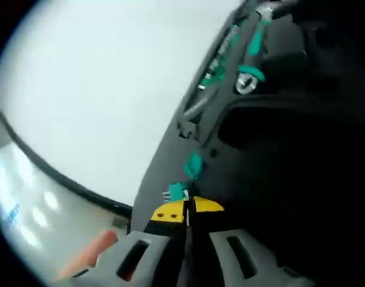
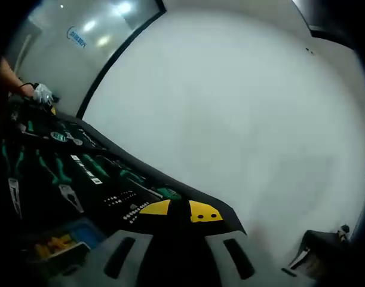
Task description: Pick up the tools and put them into their designated positions in the toolbox.
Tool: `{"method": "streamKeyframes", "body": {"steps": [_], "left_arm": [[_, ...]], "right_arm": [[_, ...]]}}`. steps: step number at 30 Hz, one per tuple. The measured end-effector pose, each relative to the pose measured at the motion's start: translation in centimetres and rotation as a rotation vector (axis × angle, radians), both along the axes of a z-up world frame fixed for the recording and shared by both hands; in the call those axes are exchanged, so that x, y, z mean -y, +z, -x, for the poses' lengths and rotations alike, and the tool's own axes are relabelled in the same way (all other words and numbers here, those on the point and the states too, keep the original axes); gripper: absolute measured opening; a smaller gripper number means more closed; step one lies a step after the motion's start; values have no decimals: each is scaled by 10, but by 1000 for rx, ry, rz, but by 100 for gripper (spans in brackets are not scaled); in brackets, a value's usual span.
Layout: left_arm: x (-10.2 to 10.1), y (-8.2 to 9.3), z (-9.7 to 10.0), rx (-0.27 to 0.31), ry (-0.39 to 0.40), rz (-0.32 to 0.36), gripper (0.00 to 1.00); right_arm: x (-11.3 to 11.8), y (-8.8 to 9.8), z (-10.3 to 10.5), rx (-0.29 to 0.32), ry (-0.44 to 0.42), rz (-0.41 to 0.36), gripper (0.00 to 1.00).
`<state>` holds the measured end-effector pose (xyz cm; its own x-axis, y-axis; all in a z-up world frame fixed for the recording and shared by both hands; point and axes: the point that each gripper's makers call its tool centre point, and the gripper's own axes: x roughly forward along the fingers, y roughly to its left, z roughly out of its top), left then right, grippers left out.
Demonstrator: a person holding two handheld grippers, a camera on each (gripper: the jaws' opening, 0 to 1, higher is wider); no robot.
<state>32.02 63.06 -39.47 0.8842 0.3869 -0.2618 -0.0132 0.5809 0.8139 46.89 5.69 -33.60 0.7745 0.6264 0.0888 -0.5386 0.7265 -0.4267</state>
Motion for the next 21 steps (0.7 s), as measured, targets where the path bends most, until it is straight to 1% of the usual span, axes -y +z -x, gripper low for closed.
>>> {"method": "streamKeyframes", "body": {"steps": [1,2,3,4,5,6,7,8,9,10,11,12,13,14,15,16,17,18,20,21], "left_arm": [[3,13,2,61,-1,14,0],[5,22,6,80,10,15,0],[8,28,10,73,10,9,0],[15,37,15,84,4,33,0],[19,47,16,127,0,50,0],[21,50,17,134,-5,56,0],[21,38,21,38,15,69,0],[21,24,24,-35,43,124,0],[19,15,20,-58,35,158,0],[16,10,15,-70,10,142,0],[5,4,13,-83,26,107,0],[-4,2,16,-92,50,79,2],[-16,-10,19,-147,76,44,5],[-20,-20,25,-202,93,34,8],[-25,-31,28,-258,94,13,11],[-25,-37,28,-303,73,-18,12],[-31,-31,21,-245,56,-32,10],[-26,-32,15,-248,8,-37,10],[-27,-34,15,-283,18,-34,10],[-26,-37,16,-320,9,-37,9]], "right_arm": [[0,1,0,-1,1,-5,7],[0,0,0,-4,1,-8,7],[0,-1,-1,-9,0,-6,7],[0,-2,-2,-13,0,-3,7],[-1,-3,-2,-16,1,-1,7],[-1,-2,-2,-15,2,0,7],[-2,-2,-1,-14,4,0,7],[-3,-2,-1,-10,6,3,7],[-4,-3,0,-9,7,7,7],[-4,-3,0,-8,7,12,7],[-4,-3,0,-8,7,13,7],[-3,-2,0,-6,8,12,7],[-3,-2,0,-6,6,12,7],[-3,-3,1,-7,6,11,7],[-3,-3,0,-10,5,11,7],[-2,-5,0,-15,3,17,7],[-2,-6,0,-17,2,22,7],[-3,-7,-1,-17,0,28,7],[-4,-7,-2,-16,1,33,7],[-5,-7,-1,-16,5,37,7]]}}
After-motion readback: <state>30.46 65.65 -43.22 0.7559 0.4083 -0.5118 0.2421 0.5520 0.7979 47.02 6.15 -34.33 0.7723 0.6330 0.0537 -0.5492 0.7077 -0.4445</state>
